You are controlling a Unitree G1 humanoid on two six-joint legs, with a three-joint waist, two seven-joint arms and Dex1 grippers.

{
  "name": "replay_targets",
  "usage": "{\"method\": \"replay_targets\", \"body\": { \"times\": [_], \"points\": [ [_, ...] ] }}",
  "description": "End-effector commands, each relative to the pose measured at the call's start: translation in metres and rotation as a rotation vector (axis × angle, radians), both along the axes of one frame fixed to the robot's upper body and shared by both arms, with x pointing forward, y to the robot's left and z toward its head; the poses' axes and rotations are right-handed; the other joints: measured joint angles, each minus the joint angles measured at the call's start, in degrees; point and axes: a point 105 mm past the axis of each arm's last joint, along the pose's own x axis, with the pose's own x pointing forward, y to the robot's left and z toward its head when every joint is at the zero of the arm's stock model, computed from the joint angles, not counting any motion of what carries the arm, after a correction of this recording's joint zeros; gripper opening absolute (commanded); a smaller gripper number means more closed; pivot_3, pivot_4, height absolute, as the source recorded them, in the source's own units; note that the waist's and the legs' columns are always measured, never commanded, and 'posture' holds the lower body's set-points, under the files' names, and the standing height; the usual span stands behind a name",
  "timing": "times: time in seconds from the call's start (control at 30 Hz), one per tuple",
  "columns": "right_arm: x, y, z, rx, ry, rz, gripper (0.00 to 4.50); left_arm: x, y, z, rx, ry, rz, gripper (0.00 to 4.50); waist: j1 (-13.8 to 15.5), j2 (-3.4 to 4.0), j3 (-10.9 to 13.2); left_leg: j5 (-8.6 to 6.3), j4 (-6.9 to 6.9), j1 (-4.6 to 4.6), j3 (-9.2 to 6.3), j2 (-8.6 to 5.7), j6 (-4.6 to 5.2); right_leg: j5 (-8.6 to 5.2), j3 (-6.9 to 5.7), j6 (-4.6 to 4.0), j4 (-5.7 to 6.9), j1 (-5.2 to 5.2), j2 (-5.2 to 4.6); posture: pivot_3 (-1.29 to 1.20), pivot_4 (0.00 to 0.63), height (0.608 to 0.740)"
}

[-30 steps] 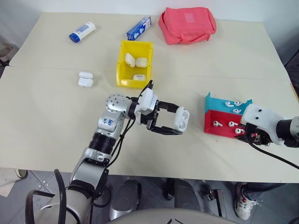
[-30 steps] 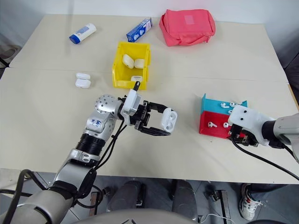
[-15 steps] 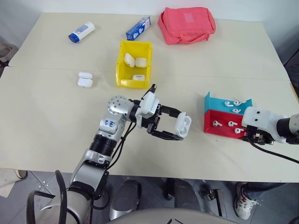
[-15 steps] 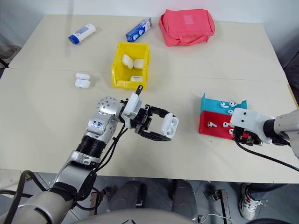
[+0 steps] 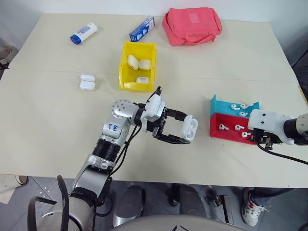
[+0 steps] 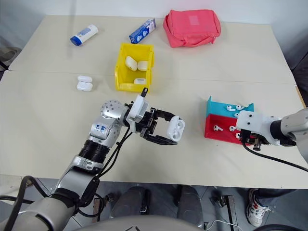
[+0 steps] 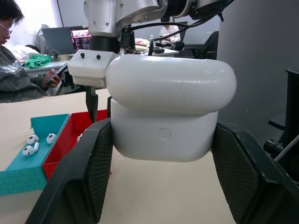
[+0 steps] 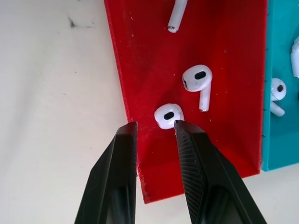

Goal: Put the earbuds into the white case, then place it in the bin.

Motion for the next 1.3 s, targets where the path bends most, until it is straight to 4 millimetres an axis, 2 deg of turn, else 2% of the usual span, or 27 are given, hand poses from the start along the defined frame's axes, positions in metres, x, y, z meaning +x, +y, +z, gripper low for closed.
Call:
{"method": "replay_targets", "body": {
  "times": [0.03,0.5,1.3],
  "points": [
    [0.005,-0.001,0.004,-0.012,-0.021,0.012,1.29,-0.007,-0.003,0.006,-0.026,-0.028,-0.020,2.80,-0.1,0.00,0.0,0.00,0.00,0.00,0.00,0.00,-0.01,0.00,0.00,0.00,0.01,0.00,0.00,0.00,0.150,0.740],
    [0.015,-0.001,0.003,-0.026,-0.029,0.037,1.29,-0.010,-0.002,0.006,-0.033,-0.024,-0.010,2.80,-0.7,0.02,0.0,0.02,0.01,0.01,-0.01,0.00,-0.04,0.00,0.00,0.00,0.02,0.01,0.00,0.00,0.150,0.740],
    [0.020,0.002,-0.002,-0.033,-0.033,0.093,1.29,-0.012,-0.001,0.005,-0.032,-0.015,0.005,2.80,-0.8,0.05,0.0,0.03,0.03,0.04,0.00,-0.02,-0.05,0.00,0.00,0.00,0.06,0.02,0.01,0.00,0.150,0.740]
  ]
}}
